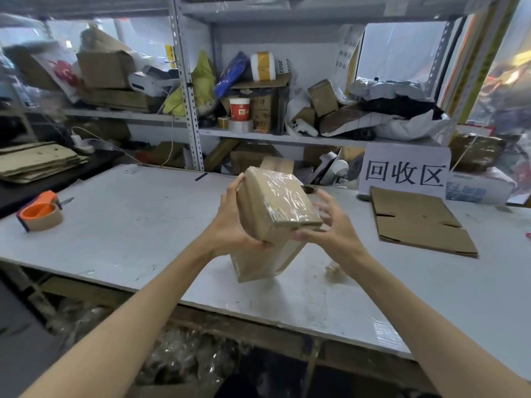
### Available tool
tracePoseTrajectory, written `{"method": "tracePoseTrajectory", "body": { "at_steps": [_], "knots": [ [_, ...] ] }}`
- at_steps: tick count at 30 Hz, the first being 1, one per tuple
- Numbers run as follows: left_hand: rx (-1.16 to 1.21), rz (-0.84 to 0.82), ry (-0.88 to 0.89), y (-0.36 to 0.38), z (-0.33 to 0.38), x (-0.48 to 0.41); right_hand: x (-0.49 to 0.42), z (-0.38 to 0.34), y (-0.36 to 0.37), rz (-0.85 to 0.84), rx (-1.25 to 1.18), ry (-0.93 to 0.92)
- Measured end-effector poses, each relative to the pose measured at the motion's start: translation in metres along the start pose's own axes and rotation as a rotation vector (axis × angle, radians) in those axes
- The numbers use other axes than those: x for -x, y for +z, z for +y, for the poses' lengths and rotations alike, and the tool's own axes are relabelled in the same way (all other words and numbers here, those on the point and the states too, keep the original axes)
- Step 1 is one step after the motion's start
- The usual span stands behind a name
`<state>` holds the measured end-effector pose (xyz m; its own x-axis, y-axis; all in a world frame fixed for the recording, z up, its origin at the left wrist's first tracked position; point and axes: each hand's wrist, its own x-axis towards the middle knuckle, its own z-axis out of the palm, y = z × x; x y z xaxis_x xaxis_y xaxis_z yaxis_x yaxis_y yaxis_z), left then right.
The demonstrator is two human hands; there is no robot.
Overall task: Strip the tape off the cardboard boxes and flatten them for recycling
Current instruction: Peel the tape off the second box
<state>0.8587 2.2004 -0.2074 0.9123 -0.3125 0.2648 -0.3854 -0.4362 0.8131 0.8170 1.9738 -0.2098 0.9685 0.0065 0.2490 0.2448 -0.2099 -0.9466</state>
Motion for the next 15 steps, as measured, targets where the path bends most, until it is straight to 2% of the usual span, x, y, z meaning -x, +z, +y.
{"method": "tracePoseTrajectory", "body": {
  "at_steps": [2,5,10,13,15],
  "knots": [
    [-0.038,0.013,0.010,-0.001,-0.005,0.001,0.001,-0.007,-0.005,0.055,0.040,-0.087],
    [-0.061,-0.027,0.038,0.000,-0.010,0.001,0.002,-0.014,-0.007,-0.019,0.187,-0.158],
    [-0.107,0.007,0.060,0.009,-0.006,0.000,0.005,-0.014,-0.005,-0.019,0.347,-0.158],
    [-0.085,0.021,0.083,0.009,-0.004,-0.001,0.011,-0.016,-0.002,0.030,0.561,-0.324],
    [-0.089,0.009,0.082,0.008,-0.003,-0.002,0.015,-0.021,0.005,-0.029,0.524,-0.402]
  ]
}}
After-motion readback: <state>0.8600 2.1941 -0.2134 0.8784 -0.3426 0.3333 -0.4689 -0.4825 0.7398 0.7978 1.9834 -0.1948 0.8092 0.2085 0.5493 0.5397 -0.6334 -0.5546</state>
